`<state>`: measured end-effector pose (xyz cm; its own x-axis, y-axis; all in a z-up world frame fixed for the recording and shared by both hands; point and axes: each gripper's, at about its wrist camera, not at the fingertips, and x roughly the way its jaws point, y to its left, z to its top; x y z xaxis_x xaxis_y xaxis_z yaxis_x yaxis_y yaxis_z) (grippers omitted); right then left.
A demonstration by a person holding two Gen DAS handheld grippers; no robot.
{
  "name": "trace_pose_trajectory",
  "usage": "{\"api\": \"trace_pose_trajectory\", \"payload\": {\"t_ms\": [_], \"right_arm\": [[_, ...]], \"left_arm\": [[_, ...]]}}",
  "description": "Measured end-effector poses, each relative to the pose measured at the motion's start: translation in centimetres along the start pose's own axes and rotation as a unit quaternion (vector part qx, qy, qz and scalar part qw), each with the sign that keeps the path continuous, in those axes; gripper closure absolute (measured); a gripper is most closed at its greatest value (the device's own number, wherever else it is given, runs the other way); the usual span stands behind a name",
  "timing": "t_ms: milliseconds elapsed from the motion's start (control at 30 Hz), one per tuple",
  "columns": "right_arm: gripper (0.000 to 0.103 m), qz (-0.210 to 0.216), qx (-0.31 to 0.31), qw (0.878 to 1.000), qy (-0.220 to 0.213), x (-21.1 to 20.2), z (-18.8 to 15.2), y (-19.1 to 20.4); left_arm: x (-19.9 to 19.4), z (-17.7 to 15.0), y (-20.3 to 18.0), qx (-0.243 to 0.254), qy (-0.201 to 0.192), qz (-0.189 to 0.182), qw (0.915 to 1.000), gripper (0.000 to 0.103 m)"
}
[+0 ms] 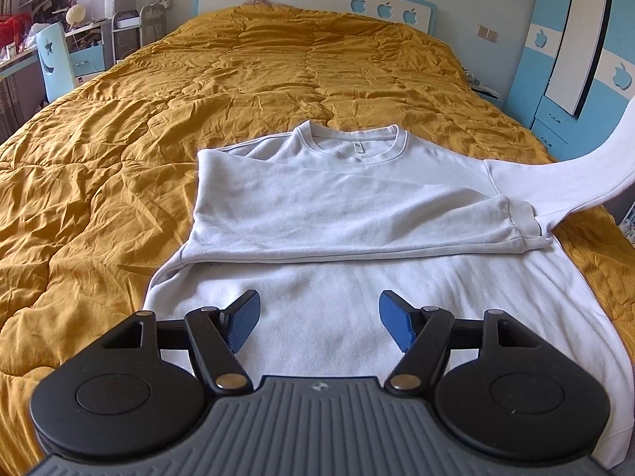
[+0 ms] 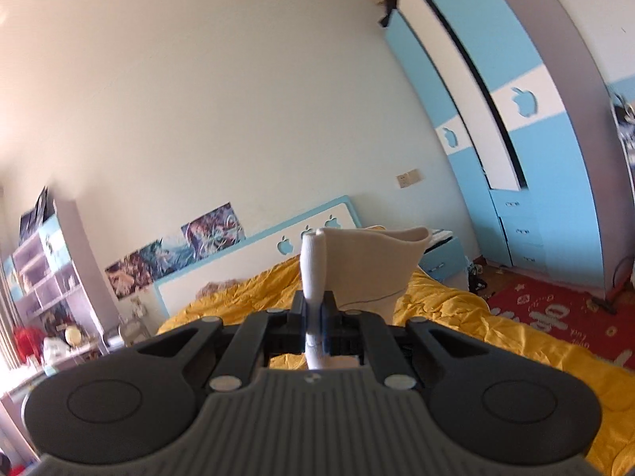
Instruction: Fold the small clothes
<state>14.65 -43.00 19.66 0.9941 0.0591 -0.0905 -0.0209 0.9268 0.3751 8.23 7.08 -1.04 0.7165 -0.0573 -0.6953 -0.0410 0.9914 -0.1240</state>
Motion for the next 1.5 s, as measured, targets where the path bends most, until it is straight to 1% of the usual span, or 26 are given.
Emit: {"api": "trace_pose_trajectory", "payload": {"t_ms": [67, 100, 167, 300, 333, 400, 467, 500, 533, 567, 600, 633, 667, 700, 733, 833, 900, 967, 1100, 1167, 1233, 1333, 1400, 1500], "right_arm": [[0.101, 0.006, -0.036, 0.999, 0.012, 0.8, -0.3, 3.9], [0.101, 0.01, -0.057, 0.998, 0.019, 1.4, -0.6, 6.5], [0.101, 0.026, -0.089, 0.995, 0.033, 2.4, -1.6, 10.9], [0.101, 0.055, -0.161, 0.983, 0.062, 4.4, -5.3, 19.9], [0.102, 0.065, -0.182, 0.978, 0.072, 5.0, -7.2, 22.5], [0.102, 0.085, -0.2, 0.972, 0.084, 5.8, -10.5, 26.2], [0.102, 0.104, -0.219, 0.965, 0.096, 6.6, -15.1, 29.7], [0.102, 0.114, -0.236, 0.959, 0.11, 7.1, -18.3, 31.8], [0.102, 0.122, -0.25, 0.953, 0.123, 7.7, -21.2, 33.1], [0.101, 0.132, -0.269, 0.943, 0.143, 8.3, -24.4, 34.2], [0.092, 0.144, -0.283, 0.933, 0.171, 8.6, -27.0, 35.3], [0.063, 0.172, -0.291, 0.913, 0.228, 9.7, -30.5, 35.9], [0.051, 0.2, -0.285, 0.895, 0.277, 10.0, -33.2, 36.6], [0.046, 0.226, -0.272, 0.883, 0.308, 9.7, -35.2, 36.7], [0.046, 0.239, -0.26, 0.878, 0.324, 9.3, -36.7, 36.7], [0.046, 0.244, -0.258, 0.868, 0.347, 7.5, -39.7, 36.1], [0.046, 0.237, -0.253, 0.869, 0.352, 6.8, -40.4, 34.8], [0.046, 0.225, -0.244, 0.875, 0.353, 6.9, -39.7, 33.0], [0.045, 0.189, -0.23, 0.895, 0.331, 6.7, -35.8, 28.0], [0.043, 0.16, -0.227, 0.906, 0.321, 6.6, -33.7, 25.2], [0.037, 0.12, -0.217, 0.918, 0.31, 6.4, -31.7, 21.7], [0.037, 0.069, -0.198, 0.932, 0.297, 5.9, -29.2, 16.1], [0.037, 0.032, -0.2, 0.937, 0.285, 5.3, -28.2, 12.6], [0.037, -0.023, -0.214, 0.936, 0.278, 4.7, -27.7, 8.4]], "left_arm": [[-0.2, -0.1, 1.4, -0.018, -0.002, -0.003, 0.9998, 0.022], [-0.3, -0.2, 1.9, -0.025, -0.002, -0.004, 0.9997, 0.022], [-0.6, -0.3, 3.4, -0.043, -0.003, -0.004, 0.9991, 0.022], [-1.6, -0.1, 6.5, -0.082, -0.015, 0.003, 0.9965, 0.022], [-1.8, -0.1, 7.2, -0.092, -0.018, 0.004, 0.9956, 0.022], [-2.4, -0.1, 8.6, -0.11, -0.024, 0.009, 0.9936, 0.022], [-3.0, -0.1, 9.8, -0.122, -0.028, 0.019, 0.9919, 0.022], [-3.3, -0.1, 10.3, -0.126, -0.032, 0.024, 0.9912, 0.022], [-3.6, -0.2, 10.8, -0.129, -0.037, 0.03, 0.9905, 0.022], [-3.9, -0.3, 11.3, -0.131, -0.04, 0.036, 0.9899, 0.022], [-4.1, -0.4, 12.0, -0.134, -0.042, 0.044, 0.9891, 0.022], [-4.2, -0.5, 12.3, -0.136, -0.042, 0.049, 0.9885, 0.022], [-4.4, -0.6, 12.9, -0.14, -0.041, 0.055, 0.9877, 0.022], [-4.6, -0.8, 13.6, -0.145, -0.042, 0.06, 0.9867, 0.022], [-4.7, -1.0, 14.0, -0.149, -0.043, 0.063, 0.9859, 0.022], [-4.6, -1.6, 15.1, -0.157, -0.038, 0.071, 0.9844, 0.022], [-4.2, -1.7, 15.4, -0.163, -0.028, 0.078, 0.9832, 0.022], [-4.1, -1.8, 15.2, -0.163, -0.026, 0.072, 0.9836, 0.022], [-3.9, -1.6, 13.8, -0.145, -0.03, 0.067, 0.9866, 0.022], [-3.7, -1.5, 13.0, -0.133, -0.031, 0.065, 0.9885, 0.022], [-3.4, -1.5, 12.2, -0.123, -0.031, 0.06, 0.9901, 0.022], [-2.9, -1.4, 11.1, -0.114, -0.024, 0.054, 0.9918, 0.022], [-2.5, -1.3, 10.3, -0.107, -0.019, 0.05, 0.9928, 0.022], [-2.0, -1.4, 8.9, -0.09, -0.016, 0.041, 0.995, 0.022]]}}
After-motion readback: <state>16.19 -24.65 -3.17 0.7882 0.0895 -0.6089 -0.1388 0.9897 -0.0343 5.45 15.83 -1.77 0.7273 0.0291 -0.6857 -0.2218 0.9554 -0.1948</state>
